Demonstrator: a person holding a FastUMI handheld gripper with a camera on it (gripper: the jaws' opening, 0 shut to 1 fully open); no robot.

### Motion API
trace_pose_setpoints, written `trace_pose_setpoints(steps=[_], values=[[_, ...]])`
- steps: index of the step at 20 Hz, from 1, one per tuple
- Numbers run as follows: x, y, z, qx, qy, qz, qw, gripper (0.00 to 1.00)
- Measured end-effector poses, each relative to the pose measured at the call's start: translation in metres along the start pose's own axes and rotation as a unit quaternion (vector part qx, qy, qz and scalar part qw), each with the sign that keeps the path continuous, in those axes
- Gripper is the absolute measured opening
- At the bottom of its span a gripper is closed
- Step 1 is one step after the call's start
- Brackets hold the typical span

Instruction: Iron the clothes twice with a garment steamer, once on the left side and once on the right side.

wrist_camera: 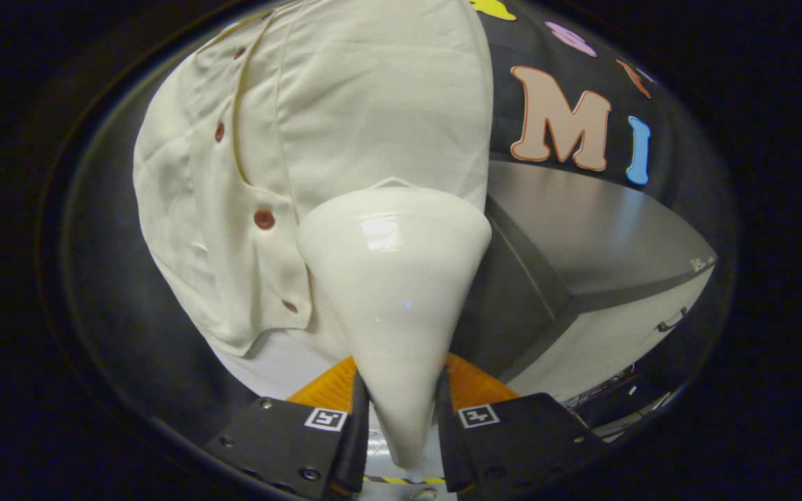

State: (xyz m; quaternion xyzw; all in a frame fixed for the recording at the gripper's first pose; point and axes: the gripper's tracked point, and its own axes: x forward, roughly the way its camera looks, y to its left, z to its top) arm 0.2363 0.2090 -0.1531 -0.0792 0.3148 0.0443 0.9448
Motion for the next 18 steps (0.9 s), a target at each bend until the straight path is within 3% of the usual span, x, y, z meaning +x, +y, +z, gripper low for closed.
trace_pose_setpoints(steps=[8, 18], values=[[0.036, -0.001, -0.067, -0.003, 0.059, 0.008, 0.998, 0.44], [0.033, -0.002, -0.071, -0.001, 0.037, 0.004, 0.999, 0.44]])
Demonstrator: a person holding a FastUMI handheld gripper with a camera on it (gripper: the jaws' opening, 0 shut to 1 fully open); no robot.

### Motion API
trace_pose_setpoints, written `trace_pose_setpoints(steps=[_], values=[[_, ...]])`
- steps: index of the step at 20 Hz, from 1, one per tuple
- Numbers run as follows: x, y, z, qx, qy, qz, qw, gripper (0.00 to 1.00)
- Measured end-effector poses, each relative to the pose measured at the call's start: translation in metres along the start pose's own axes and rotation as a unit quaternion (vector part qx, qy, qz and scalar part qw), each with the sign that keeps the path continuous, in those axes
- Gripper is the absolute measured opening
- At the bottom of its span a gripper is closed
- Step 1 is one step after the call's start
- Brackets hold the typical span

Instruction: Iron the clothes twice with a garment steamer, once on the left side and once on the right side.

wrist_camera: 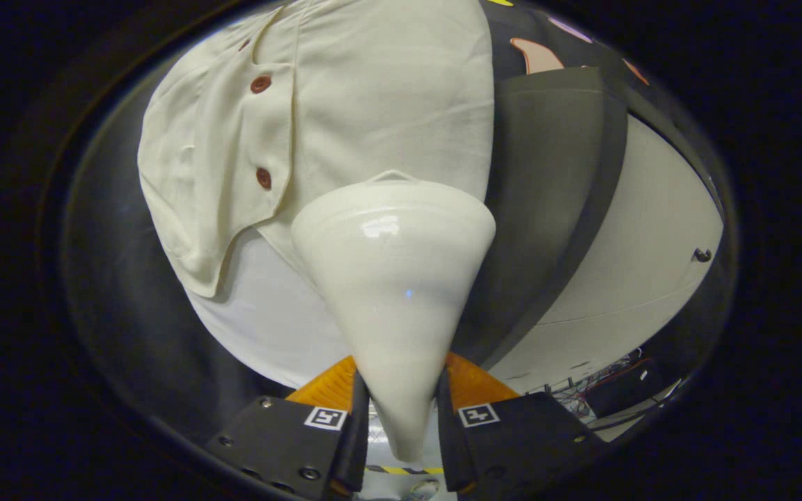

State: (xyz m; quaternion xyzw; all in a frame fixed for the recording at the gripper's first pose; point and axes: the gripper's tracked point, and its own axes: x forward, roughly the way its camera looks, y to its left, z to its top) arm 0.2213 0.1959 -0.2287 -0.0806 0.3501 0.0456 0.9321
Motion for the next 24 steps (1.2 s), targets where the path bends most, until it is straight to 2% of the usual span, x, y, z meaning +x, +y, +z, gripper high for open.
trace_pose_setpoints(steps=[4, 13, 19, 24], values=[[-0.003, -0.003, 0.008, -0.001, 0.0, 0.006, 1.0, 0.44], [-0.012, -0.004, 0.011, 0.004, -0.024, -0.012, 1.0, 0.44], [-0.027, -0.002, 0.029, -0.025, -0.071, -0.017, 0.997, 0.44], [-0.067, 0.006, 0.054, -0.021, -0.118, -0.012, 0.993, 0.43]])
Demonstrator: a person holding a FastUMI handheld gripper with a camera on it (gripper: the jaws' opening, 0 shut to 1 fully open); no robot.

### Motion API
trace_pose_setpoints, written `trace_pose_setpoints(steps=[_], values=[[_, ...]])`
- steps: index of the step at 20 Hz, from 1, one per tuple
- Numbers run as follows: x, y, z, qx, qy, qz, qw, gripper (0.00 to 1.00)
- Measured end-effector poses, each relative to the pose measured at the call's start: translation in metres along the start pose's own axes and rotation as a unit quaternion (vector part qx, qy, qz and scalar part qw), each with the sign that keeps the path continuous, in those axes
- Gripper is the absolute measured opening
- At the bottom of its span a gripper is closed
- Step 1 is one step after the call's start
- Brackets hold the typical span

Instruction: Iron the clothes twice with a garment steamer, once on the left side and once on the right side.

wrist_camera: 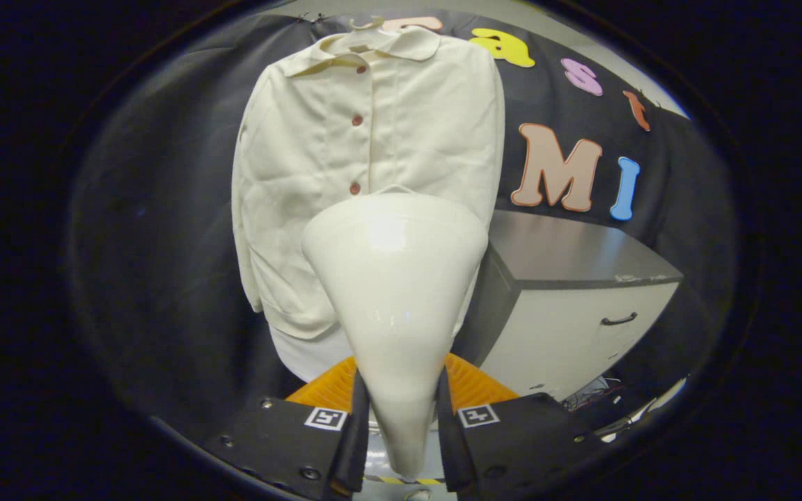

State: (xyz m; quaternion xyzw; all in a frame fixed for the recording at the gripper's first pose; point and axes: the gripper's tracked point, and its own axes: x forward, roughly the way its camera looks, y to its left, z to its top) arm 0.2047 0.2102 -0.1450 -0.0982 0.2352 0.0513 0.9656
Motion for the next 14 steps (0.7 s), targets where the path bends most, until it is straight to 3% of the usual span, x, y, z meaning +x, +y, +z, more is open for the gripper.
trace_pose_setpoints(steps=[14], values=[[-0.12, 0.0, 0.113, 0.042, -0.127, 0.002, 0.991, 0.43]])
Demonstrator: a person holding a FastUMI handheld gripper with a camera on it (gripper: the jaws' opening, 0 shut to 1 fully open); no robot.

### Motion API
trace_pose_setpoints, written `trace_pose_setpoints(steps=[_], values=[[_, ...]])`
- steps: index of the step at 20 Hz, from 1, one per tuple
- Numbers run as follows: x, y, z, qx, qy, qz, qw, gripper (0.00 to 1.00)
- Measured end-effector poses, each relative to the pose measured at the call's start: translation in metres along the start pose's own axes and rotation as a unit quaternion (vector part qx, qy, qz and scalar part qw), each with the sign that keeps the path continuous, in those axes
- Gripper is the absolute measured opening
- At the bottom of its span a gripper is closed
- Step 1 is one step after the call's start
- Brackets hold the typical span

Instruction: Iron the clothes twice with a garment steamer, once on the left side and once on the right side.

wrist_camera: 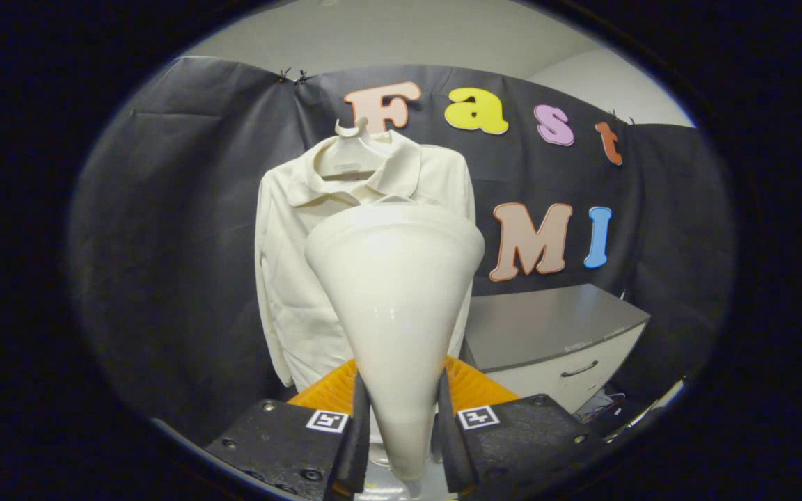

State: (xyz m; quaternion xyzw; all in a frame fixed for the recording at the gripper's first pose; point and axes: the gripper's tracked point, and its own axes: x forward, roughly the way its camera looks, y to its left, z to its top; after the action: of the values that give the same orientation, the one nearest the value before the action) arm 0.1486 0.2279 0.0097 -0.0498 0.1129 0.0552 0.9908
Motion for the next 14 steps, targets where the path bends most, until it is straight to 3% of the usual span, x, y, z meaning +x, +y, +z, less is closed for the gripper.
trace_pose_setpoints(steps=[6, 14], values=[[-0.034, -0.032, 0.037, 0.01, -0.042, -0.012, 0.999, 0.43], [-0.059, -0.085, 0.053, 0.015, -0.065, -0.03, 0.997, 0.43]])
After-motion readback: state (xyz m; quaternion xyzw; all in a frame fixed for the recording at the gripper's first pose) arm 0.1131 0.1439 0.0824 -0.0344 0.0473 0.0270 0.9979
